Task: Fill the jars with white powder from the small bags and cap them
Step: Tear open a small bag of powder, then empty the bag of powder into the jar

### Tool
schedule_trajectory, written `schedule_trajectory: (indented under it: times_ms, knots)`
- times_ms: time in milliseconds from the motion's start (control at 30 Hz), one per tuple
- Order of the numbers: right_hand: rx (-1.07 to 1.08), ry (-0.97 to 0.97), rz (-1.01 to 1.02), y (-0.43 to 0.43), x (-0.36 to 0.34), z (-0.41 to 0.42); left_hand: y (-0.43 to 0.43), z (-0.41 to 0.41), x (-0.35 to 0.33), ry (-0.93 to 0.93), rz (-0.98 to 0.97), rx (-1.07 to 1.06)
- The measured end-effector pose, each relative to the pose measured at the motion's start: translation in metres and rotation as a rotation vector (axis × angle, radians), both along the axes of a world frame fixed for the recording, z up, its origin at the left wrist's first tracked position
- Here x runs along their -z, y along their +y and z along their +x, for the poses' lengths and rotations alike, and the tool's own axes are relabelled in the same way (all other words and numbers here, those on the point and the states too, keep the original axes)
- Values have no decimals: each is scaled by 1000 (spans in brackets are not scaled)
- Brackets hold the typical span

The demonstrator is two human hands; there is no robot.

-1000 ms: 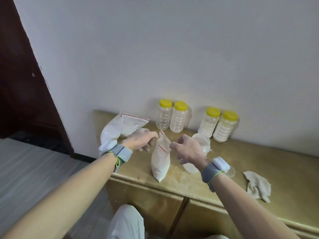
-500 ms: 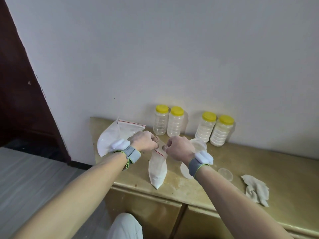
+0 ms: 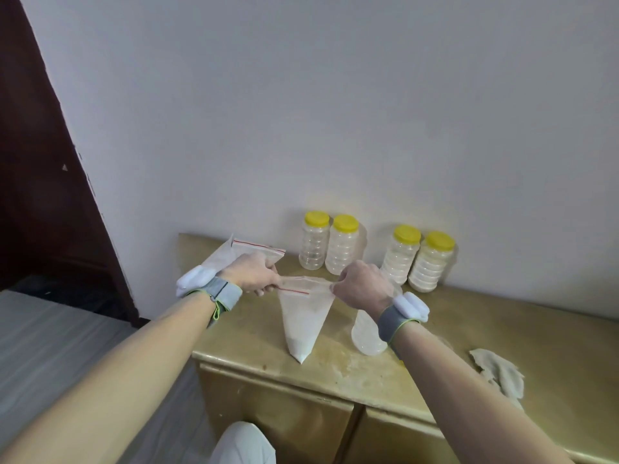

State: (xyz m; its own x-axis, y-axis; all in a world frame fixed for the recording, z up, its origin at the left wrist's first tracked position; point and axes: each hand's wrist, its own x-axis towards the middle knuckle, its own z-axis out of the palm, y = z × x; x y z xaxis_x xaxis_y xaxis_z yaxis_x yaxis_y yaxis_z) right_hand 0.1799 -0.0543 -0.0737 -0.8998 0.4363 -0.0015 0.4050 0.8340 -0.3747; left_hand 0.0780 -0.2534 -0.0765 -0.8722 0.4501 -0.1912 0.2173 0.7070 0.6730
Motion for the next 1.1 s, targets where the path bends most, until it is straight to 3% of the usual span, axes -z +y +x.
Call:
schedule_trajectory:
  times_ms: [67, 167, 233, 367, 433, 567, 833, 1000, 1100]
  knots:
    - [7, 48, -63, -2, 7, 5, -4, -1, 12, -58, 89, -21]
    - [26, 137, -189, -6, 28, 15, -4, 4, 32, -263, 391, -164]
    - [21, 120, -237, -9, 48, 22, -2, 7, 48, -277, 450, -196]
    - [-31, -50, -269, -15, 85, 28, 9, 18, 77, -242, 250, 46]
    - [-45, -146, -292, -16, 99, 29, 23, 24, 84, -211, 276, 86]
    - [-102, -388, -275, -12, 127, 27, 53, 24, 87, -163, 421, -34]
    - [-112, -444, -290, -8, 135, 23, 78, 18, 73, -147, 375, -136]
    - [-103, -415, -236, -16, 138, 26, 76, 13, 70, -71, 32, -22]
    - [-83, -398, -234, -18, 138, 30, 77, 15, 58, -22, -28, 12]
